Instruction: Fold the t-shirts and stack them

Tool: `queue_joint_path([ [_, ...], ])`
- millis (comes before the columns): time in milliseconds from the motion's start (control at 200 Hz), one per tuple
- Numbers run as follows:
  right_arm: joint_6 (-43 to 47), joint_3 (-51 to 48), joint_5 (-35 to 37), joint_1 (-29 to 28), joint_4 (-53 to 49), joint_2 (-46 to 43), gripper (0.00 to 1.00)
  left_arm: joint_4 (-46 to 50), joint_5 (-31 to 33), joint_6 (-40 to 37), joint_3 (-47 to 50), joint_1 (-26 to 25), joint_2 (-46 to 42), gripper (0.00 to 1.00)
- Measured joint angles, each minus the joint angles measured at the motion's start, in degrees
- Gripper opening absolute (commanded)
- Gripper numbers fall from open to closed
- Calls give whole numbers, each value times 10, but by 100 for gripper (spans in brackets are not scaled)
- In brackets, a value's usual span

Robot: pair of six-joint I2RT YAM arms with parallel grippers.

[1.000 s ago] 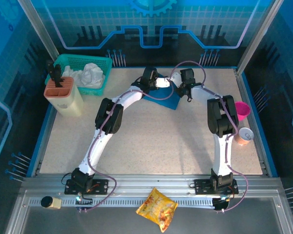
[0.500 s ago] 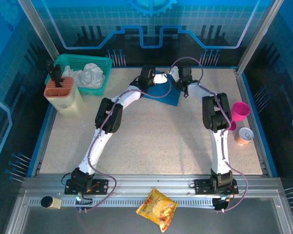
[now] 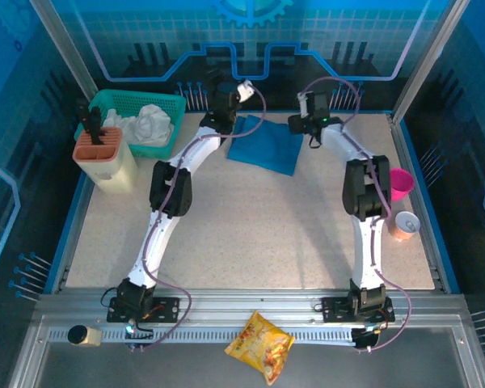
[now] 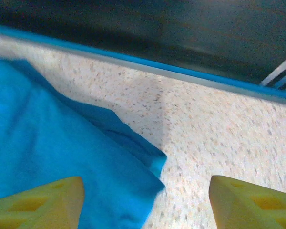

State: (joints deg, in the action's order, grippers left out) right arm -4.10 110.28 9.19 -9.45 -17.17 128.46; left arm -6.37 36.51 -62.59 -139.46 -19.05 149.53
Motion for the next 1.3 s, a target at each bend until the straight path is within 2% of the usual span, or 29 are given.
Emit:
queue_joint_path([
  [135,-104,5,-63,40,-89,-82,66,111,30,124,10,11,-75,99],
  [280,-159,-33,-107,45,-153,-158,65,286,10,307,12,6,-177,99],
  [395,-182,-78,-126,13,-179,-169,56,401,-48,458,33,-3,-247,99],
  [435,-191,-87,-129,1,-188,-161,52,433,-72,504,42,-4,-260,95],
  [486,-203,-95,-130,-15,-197,-141,43,470,-111,554,51,-5,-264,90],
  [596,-218,-102,-127,-35,-206,-94,35,524,-200,640,86,-5,-243,84],
  [656,-229,-102,-126,-40,-208,-71,33,537,-237,671,110,-5,-221,84],
  [761,-242,-101,-124,-43,-208,-41,22,544,-288,715,153,-5,-179,82],
  [906,-254,-71,-124,-43,-209,5,18,545,-334,746,158,-5,-121,78],
  [1106,-259,-5,-121,-43,-215,63,14,532,-370,766,149,-5,-69,75],
  [1301,-249,81,-108,-36,-224,115,11,510,-392,779,143,-2,-66,75],
])
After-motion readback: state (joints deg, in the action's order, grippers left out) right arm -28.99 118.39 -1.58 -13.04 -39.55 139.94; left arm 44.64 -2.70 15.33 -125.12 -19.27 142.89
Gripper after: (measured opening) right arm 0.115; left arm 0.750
